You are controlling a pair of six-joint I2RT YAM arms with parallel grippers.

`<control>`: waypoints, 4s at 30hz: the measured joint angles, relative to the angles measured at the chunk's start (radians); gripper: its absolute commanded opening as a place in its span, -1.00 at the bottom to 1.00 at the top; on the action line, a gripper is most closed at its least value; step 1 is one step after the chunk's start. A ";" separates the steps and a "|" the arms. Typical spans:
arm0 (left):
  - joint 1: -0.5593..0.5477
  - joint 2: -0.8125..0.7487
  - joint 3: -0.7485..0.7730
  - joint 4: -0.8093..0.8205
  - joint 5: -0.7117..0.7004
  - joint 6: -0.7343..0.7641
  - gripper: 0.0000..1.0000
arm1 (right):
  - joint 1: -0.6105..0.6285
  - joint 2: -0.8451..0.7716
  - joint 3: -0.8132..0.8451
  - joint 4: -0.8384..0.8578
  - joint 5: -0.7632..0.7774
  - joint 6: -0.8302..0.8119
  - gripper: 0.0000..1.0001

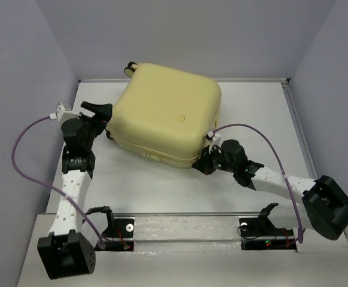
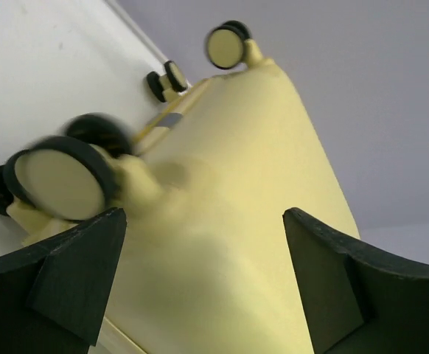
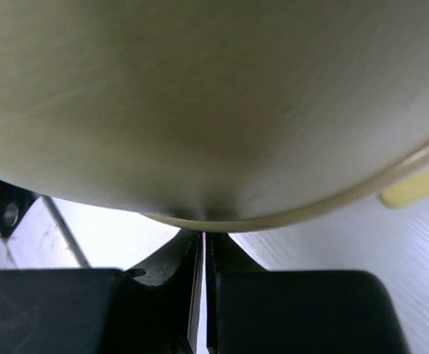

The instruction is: Pack the luggage

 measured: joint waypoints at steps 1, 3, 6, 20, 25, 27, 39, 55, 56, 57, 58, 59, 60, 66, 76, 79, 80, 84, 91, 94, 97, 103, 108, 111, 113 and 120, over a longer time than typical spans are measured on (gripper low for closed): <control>-0.029 -0.043 0.014 -0.035 -0.021 0.041 0.98 | 0.016 0.016 0.013 -0.003 -0.008 -0.005 -0.87; -0.123 -0.141 0.037 -0.075 -0.075 0.111 0.98 | 0.055 0.052 0.049 -0.013 -0.032 -0.020 -0.86; -0.264 -0.235 0.055 -0.106 -0.137 0.185 0.91 | 0.081 0.067 0.065 -0.024 -0.027 -0.039 -0.86; -1.004 0.045 -0.097 -0.085 -0.348 0.201 0.80 | 0.021 -0.047 0.045 -0.106 0.076 -0.021 -0.86; -0.946 0.090 -0.112 -0.092 -0.355 0.201 0.79 | 0.005 -0.160 0.022 -0.193 0.211 -0.004 -0.86; -0.855 0.047 -0.137 -0.080 -0.345 0.202 0.79 | -0.024 -0.224 0.012 -0.227 0.265 0.005 -0.86; -0.708 -0.048 -0.167 -0.041 -0.308 0.222 0.61 | -0.079 -0.207 0.014 -0.235 0.327 -0.025 -0.86; -0.768 0.097 -0.267 0.044 -0.156 0.299 0.98 | -0.087 -0.180 0.014 -0.206 0.230 -0.039 -0.86; -0.770 0.123 -0.261 0.060 -0.150 0.300 0.98 | -0.090 -0.180 0.014 -0.203 0.223 -0.038 -0.86; -0.771 0.164 -0.252 0.086 -0.137 0.300 0.98 | -0.091 -0.179 0.014 -0.201 0.217 -0.038 -0.86; -0.772 0.194 -0.248 0.117 -0.144 0.300 0.98 | -0.092 -0.179 0.013 -0.196 0.214 -0.038 -0.86; -0.773 0.208 -0.247 0.145 -0.150 0.298 0.98 | -0.092 -0.179 0.013 -0.192 0.211 -0.038 -0.86; -0.774 0.217 -0.247 0.163 -0.152 0.296 0.98 | -0.093 -0.179 0.012 -0.187 0.206 -0.038 -0.86; -0.777 0.261 -0.256 0.270 -0.201 0.238 0.98 | -0.093 -0.179 -0.003 -0.151 0.169 -0.037 -0.87; -0.801 0.199 -0.448 0.462 -0.372 -0.031 0.98 | -0.091 -0.174 -0.027 -0.116 0.106 -0.023 -0.87; -0.801 0.168 -0.462 0.490 -0.410 -0.086 0.98 | -0.090 -0.169 -0.027 -0.112 0.101 -0.022 -0.87; -0.801 0.156 -0.466 0.497 -0.418 -0.096 0.98 | -0.089 -0.169 -0.027 -0.111 0.101 -0.022 -0.86; -0.801 0.072 -0.492 0.493 -0.472 -0.138 0.98 | -0.084 -0.169 -0.031 -0.105 0.101 -0.022 -0.86; -0.751 0.072 -0.469 0.460 -0.486 -0.161 0.80 | -0.083 -0.169 -0.032 -0.104 0.100 -0.022 -0.87; -0.743 0.097 -0.442 0.452 -0.467 -0.161 0.53 | -0.083 -0.172 -0.032 -0.103 0.107 -0.022 -0.86; -0.741 0.117 -0.425 0.459 -0.452 -0.167 0.28 | -0.083 -0.174 -0.033 -0.100 0.121 -0.022 -0.86; -0.730 0.145 -0.423 0.518 -0.417 -0.201 -0.04 | -0.083 -0.181 -0.035 -0.100 0.124 -0.022 -0.86; -0.698 0.178 -0.426 0.545 -0.372 -0.215 0.55 | -0.083 -0.187 -0.035 -0.100 0.126 -0.022 -0.86; -0.691 0.166 -0.433 0.569 -0.356 -0.211 0.49 | -0.083 -0.188 -0.035 -0.097 0.132 -0.022 -0.86; -0.688 0.150 -0.444 0.564 -0.360 -0.209 0.34 | -0.083 -0.188 -0.035 -0.098 0.131 -0.022 -0.86; -0.670 0.044 -0.514 0.391 -0.427 -0.177 -0.14 | -0.081 -0.188 -0.035 -0.098 0.128 -0.023 -0.86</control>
